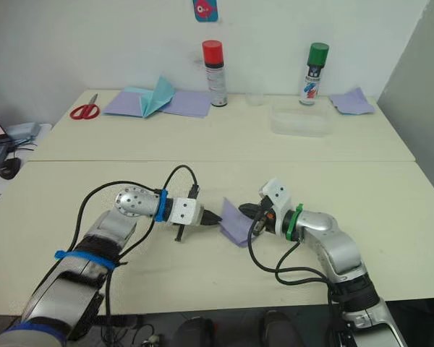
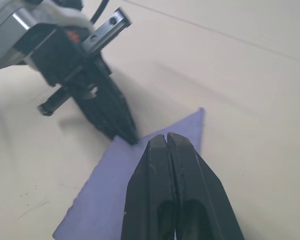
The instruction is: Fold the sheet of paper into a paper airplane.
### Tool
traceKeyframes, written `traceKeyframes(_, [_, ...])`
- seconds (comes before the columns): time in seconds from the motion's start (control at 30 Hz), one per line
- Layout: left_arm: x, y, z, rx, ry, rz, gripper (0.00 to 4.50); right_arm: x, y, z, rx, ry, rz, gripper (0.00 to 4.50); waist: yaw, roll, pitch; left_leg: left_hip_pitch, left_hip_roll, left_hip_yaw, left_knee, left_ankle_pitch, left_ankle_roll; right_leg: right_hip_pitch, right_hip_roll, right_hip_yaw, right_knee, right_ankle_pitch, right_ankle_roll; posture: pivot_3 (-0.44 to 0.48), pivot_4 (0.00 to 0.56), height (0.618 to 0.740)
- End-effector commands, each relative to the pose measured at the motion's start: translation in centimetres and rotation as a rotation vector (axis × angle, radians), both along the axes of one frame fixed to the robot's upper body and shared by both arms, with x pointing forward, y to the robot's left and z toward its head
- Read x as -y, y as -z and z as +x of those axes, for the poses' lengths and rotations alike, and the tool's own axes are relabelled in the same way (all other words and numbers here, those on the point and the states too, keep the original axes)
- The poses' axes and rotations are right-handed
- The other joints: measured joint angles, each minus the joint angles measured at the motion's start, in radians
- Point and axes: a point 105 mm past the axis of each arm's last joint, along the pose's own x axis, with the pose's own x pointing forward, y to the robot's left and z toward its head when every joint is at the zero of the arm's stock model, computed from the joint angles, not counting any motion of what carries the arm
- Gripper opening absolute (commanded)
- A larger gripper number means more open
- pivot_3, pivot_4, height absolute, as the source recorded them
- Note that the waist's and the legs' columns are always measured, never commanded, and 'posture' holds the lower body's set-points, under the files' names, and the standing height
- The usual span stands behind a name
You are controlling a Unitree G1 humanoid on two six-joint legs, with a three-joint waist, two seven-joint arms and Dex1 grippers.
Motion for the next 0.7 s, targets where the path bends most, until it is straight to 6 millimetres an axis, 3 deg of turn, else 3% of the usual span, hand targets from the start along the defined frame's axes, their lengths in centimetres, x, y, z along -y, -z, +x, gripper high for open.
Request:
traceKeyframes(0.03, [-0.3, -1.9, -1.6, 0.006, -0.053, 0.032, 0.02, 0.6, -2.1, 0.1, 0.102, 0.026, 0.023, 0.00, -0.003, 0.000, 0.000, 0.000, 0.000, 0.000, 0.000, 0.000, 0.000, 0.000, 0.000, 0.000, 0.000, 0.000, 0.000, 0.000, 0.150, 0.740])
traceKeyframes(0.2, [-0.7, -2.1, -4.7, -0.033, -0.219, 0.104, 0.02, 1.1, -1.9, -0.6, 0.131, -0.009, -0.003, 0.00, -0.005, 0.001, 0.001, 0.001, 0.000, -0.001, 0.000, 0.000, 0.000, 0.000, 0.000, 0.000, 0.001, -0.001, -0.001, 0.000, 0.150, 0.740])
traceKeyframes(0.4, [0.0, -1.6, -5.9, -0.052, -0.329, 0.089, 0.02, 1.3, -1.4, -1.0, 0.142, -0.057, -0.028, 0.00, 0.000, 0.001, 0.001, 0.002, 0.000, -0.001, 0.001, 0.000, 0.000, 0.001, 0.000, 0.000, 0.001, 0.000, 0.000, 0.000, 0.150, 0.740])
traceKeyframes(0.57, [0.4, -1.8, -6.8, -0.076, -0.312, 0.033, 1.34, 1.5, -1.1, -1.1, 0.156, -0.096, -0.061, 0.00, 0.002, 0.001, 0.002, 0.003, 0.000, -0.001, 0.000, 0.000, 0.000, 0.001, 0.000, 0.002, 0.001, 0.000, 0.000, 0.000, 0.150, 0.740])
traceKeyframes(0.7, [-1.5, -4.7, -7.3, -0.056, -0.250, -0.040, 2.57, 2.3, -1.4, -2.0, 0.205, -0.170, -0.117, 0.00, 0.003, 0.001, 0.002, 0.002, 0.000, -0.001, 0.000, 0.000, 0.000, 0.000, 0.000, 0.002, 0.001, -0.001, -0.001, 0.000, 0.150, 0.740])
